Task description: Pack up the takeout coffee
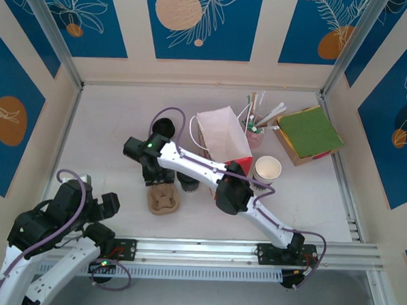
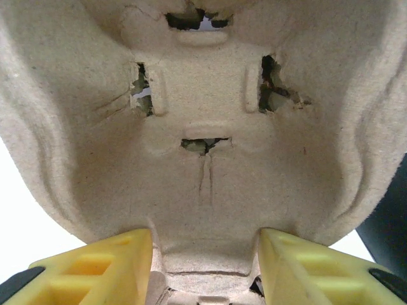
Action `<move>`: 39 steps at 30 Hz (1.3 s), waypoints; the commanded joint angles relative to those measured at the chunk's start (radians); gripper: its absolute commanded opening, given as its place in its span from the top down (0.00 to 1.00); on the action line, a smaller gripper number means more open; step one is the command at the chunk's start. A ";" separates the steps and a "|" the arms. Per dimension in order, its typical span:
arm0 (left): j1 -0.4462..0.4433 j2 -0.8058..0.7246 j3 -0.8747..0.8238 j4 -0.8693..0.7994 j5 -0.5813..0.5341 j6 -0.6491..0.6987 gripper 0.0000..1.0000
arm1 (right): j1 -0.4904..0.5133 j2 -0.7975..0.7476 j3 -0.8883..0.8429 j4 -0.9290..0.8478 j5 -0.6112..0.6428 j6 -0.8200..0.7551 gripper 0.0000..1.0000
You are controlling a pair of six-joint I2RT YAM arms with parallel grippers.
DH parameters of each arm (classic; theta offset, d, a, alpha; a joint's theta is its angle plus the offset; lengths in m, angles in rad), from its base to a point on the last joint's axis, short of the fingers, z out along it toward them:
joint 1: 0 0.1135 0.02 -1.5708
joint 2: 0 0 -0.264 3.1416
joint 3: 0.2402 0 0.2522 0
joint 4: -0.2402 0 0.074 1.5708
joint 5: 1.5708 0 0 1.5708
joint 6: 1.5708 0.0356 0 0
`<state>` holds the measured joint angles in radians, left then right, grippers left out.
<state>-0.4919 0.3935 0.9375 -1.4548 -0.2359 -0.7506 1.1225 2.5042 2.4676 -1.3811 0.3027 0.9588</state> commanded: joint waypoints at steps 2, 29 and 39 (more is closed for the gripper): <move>0.009 -0.011 -0.005 0.002 0.012 0.014 0.00 | 0.005 0.024 0.020 -0.026 -0.030 0.019 0.52; 0.009 -0.017 -0.005 0.002 0.007 0.009 0.00 | 0.014 -0.064 0.052 -0.067 0.000 0.012 0.66; 0.009 -0.021 -0.008 0.007 0.011 0.001 0.00 | 0.020 -0.093 0.067 -0.067 0.015 0.009 0.66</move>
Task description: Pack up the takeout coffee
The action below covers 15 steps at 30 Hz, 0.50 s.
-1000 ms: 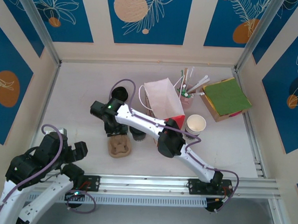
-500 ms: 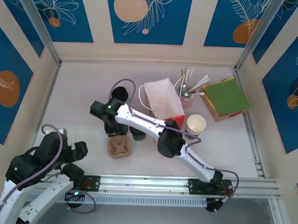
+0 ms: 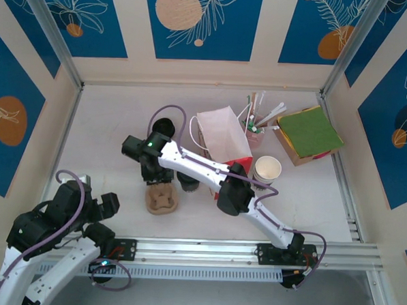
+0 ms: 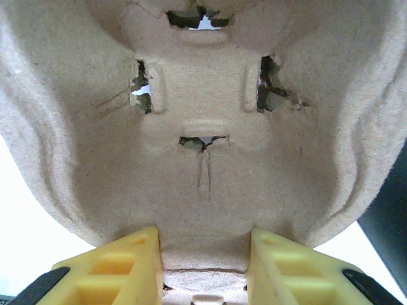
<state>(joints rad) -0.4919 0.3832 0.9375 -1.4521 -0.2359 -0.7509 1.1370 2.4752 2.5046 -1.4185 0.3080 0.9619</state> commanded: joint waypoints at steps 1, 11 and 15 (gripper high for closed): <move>0.009 -0.010 -0.009 0.008 0.013 0.001 0.00 | 0.007 -0.063 0.031 -0.029 0.008 0.006 0.66; 0.009 -0.049 -0.085 0.204 0.208 -0.046 0.00 | 0.003 -0.054 0.007 -0.012 -0.006 0.000 0.66; 0.009 -0.093 -0.182 0.326 0.330 -0.117 0.04 | -0.003 -0.054 -0.007 0.004 -0.015 -0.003 0.66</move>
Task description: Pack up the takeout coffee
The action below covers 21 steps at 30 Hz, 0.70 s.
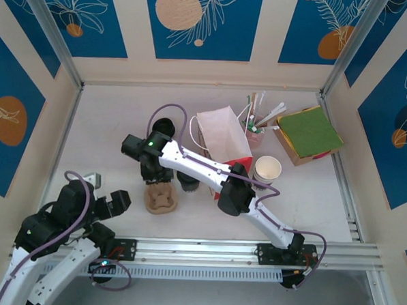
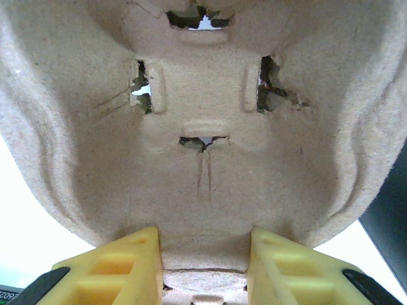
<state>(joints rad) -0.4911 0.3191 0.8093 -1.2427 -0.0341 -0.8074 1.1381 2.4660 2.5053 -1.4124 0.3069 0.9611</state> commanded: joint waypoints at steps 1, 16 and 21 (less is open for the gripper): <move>0.008 -0.039 -0.088 0.155 0.169 -0.082 0.05 | -0.005 -0.045 -0.011 0.001 -0.018 -0.002 0.66; 0.008 -0.078 -0.382 0.492 0.435 -0.253 0.13 | -0.010 -0.050 -0.032 0.020 -0.033 -0.004 0.66; 0.008 -0.059 -0.409 0.526 0.451 -0.262 0.13 | -0.009 -0.050 -0.035 0.024 -0.038 -0.005 0.66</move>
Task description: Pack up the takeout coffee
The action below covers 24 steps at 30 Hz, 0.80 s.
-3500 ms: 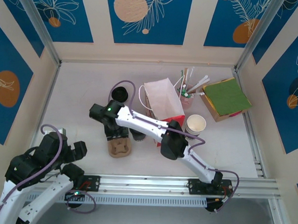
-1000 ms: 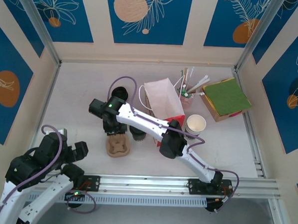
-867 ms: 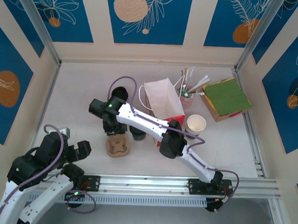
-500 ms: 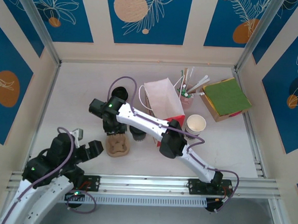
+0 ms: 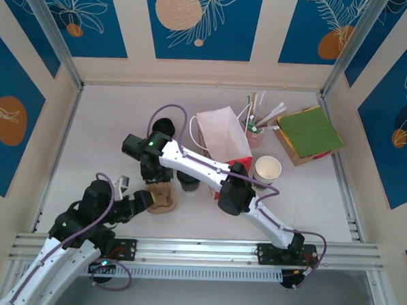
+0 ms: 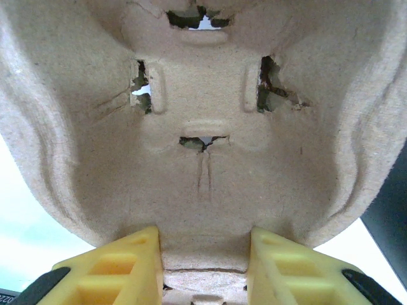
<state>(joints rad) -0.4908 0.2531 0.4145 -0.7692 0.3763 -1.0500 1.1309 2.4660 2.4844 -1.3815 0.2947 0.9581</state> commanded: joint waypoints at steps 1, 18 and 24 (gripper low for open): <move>0.008 0.008 -0.016 0.053 0.041 -0.020 0.13 | -0.003 -0.049 -0.013 -0.007 -0.026 -0.001 0.66; 0.008 0.056 -0.061 0.136 0.051 -0.023 0.11 | 0.002 -0.053 -0.016 0.000 -0.032 0.005 0.67; 0.008 0.060 -0.080 0.155 0.050 -0.031 0.11 | 0.004 -0.055 -0.015 0.005 -0.037 0.008 0.67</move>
<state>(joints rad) -0.4908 0.3111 0.3515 -0.6422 0.4065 -1.0691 1.1309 2.4660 2.4756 -1.3727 0.2836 0.9585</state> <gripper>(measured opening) 0.892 0.337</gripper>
